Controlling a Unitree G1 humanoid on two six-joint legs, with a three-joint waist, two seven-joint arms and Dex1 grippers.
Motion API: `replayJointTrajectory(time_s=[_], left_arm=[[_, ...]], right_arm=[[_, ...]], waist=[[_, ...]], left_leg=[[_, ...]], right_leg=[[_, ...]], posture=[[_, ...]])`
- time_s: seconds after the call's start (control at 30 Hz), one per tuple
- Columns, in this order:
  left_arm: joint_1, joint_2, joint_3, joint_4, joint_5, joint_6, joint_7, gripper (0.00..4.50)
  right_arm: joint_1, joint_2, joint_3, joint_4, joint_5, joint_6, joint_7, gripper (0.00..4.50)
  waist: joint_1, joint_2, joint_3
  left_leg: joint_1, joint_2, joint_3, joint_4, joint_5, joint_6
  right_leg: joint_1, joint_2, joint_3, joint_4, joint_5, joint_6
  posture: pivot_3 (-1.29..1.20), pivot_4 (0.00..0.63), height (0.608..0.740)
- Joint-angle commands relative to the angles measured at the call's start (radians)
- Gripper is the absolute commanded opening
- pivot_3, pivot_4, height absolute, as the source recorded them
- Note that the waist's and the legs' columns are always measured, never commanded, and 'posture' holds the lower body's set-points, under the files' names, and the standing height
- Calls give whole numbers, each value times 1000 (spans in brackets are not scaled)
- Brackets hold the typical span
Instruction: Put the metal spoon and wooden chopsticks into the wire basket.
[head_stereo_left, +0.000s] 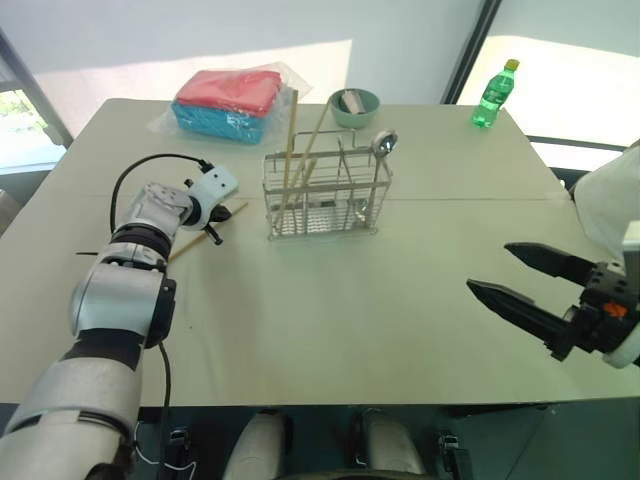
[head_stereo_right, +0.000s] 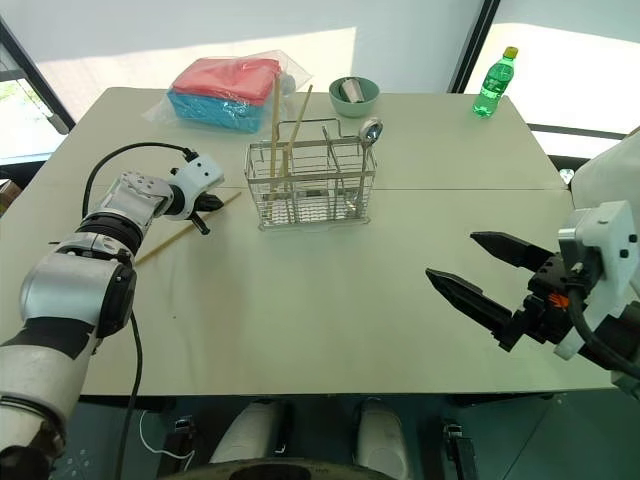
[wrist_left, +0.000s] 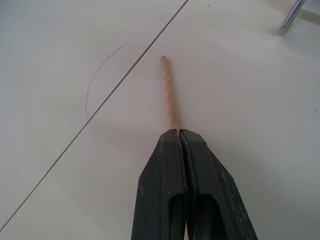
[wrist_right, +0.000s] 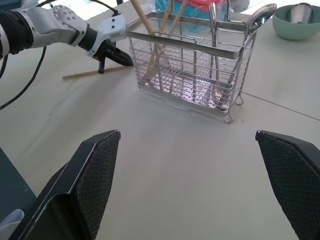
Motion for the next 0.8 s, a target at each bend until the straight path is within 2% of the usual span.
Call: replayJointTrajectory(time_s=[0.03, 0.3, 0.67, 0.73, 0.8], left_arm=[[-9, 19, -4, -6, 10, 0, -15, 37], [-45, 49, 39, -17, -37, 1, -45, 37], [-175, 139, 402, -97, -379, 47, 118, 37], [-173, 148, 435, -104, -420, 93, 104, 37], [-137, 155, 399, -125, -400, 84, 54, 37]], right_arm=[[-31, -1, 26, -3, -25, -35, -12, 4500], [-113, 39, 184, 2, -121, -86, -15, 4500], [-243, 114, 406, 52, -289, -159, 42, 4500], [-260, 126, 431, 62, -312, -164, 48, 4500], [-284, 139, 453, 75, -324, -170, 59, 4500]], waist=[[0, 0, 0], [-2, 0, 0], [-3, -1, 1], [-4, -1, 0], [-4, -1, 0]], left_leg=[[0, 0, 0, 0, 0, 0], [0, 0, 0, 0, 0, 0], [-1, 0, 0, 1, 0, 0], [0, 0, 0, 1, 0, 0], [1, 0, 1, 1, 0, 0]], right_leg=[[0, 0, 0, 0, 0, 0], [-1, 0, 0, 0, 0, 0], [-1, 0, 0, 1, 0, 0], [-1, 1, 0, 1, 0, 0], [-1, 1, 0, 3, 0, 0]], posture=[[0, 150, 667], [0, 150, 667], [0, 150, 667], [0, 150, 667], [0, 150, 667]])
